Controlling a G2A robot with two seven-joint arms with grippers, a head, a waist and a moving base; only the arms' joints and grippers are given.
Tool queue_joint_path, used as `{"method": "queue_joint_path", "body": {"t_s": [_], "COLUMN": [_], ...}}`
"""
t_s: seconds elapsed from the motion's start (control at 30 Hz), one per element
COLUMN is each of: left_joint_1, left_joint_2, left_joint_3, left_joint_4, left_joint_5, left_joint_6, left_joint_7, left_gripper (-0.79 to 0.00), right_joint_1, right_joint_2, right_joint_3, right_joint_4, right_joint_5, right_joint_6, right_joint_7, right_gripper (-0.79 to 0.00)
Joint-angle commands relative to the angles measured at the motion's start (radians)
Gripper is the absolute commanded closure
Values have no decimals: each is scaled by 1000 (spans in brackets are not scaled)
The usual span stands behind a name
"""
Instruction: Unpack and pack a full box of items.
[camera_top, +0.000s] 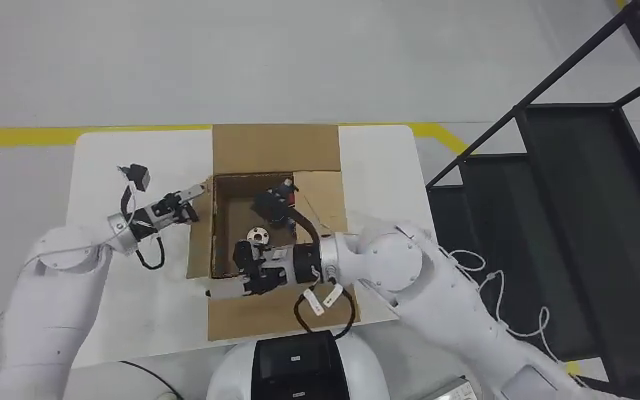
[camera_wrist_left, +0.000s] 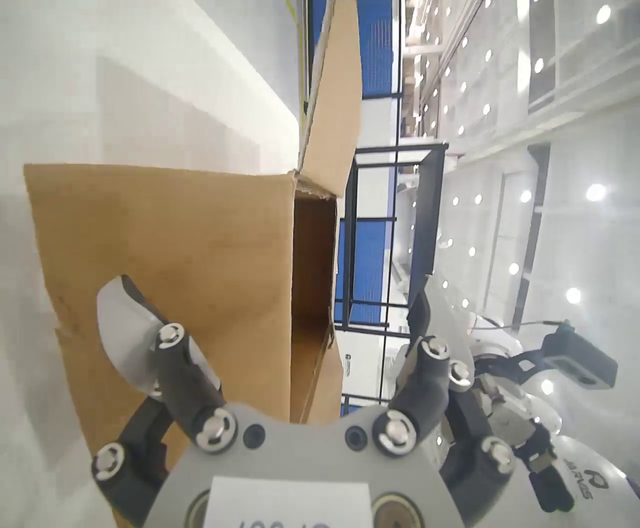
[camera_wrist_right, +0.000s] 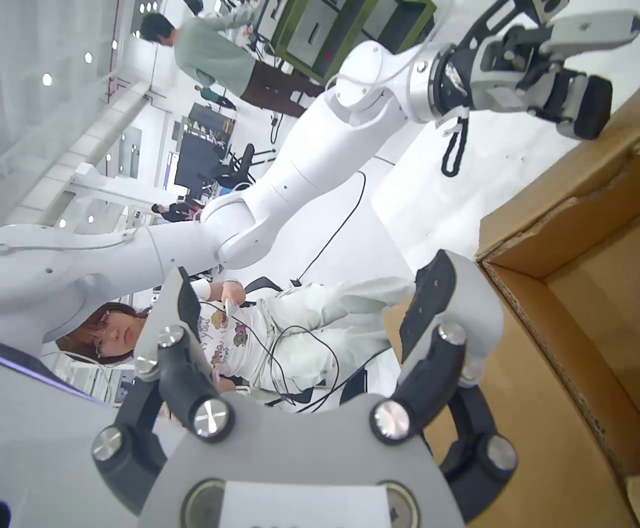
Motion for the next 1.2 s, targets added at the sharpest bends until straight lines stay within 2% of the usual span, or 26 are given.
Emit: {"method": "queue_joint_path", "body": {"t_s": [0.0,0.13,0.23,0.4,0.53,0.7,0.9,1.03,1.17], "left_joint_1": [-17,-35,-29,13,14,-82,-224,-294,-329], "left_joint_2": [-4,-2,8,28,32,19,-28,-68,-108], "left_joint_3": [29,29,-17,-105,-108,-11,228,371,470], "left_joint_4": [2,3,-24,-159,-274,-318,-270,-207,-134], "left_joint_5": [1,12,-9,-89,-117,-112,17,116,147], "left_joint_6": [-14,-38,-62,-83,-60,13,85,90,74], "left_joint_7": [-38,-49,-56,-110,-149,-152,-66,47,175], "left_gripper": [-785,-785,-785,-785,-785,-785,-785,-785,-785], "right_joint_1": [-71,-159,-206,-261,-299,-369,-465,-483,-477], "right_joint_2": [14,34,44,55,62,73,84,90,93], "right_joint_3": [69,148,188,230,270,348,440,466,463], "right_joint_4": [-44,-101,-126,-125,-101,-69,-25,-3,22], "right_joint_5": [6,5,7,20,49,87,156,185,206], "right_joint_6": [-37,-75,-90,-113,-132,-188,-281,-305,-313], "right_joint_7": [2,13,16,14,-9,-48,-82,-68,-53], "right_gripper": [-785,-785,-785,-785,-785,-785,-785,-785,-785]}}
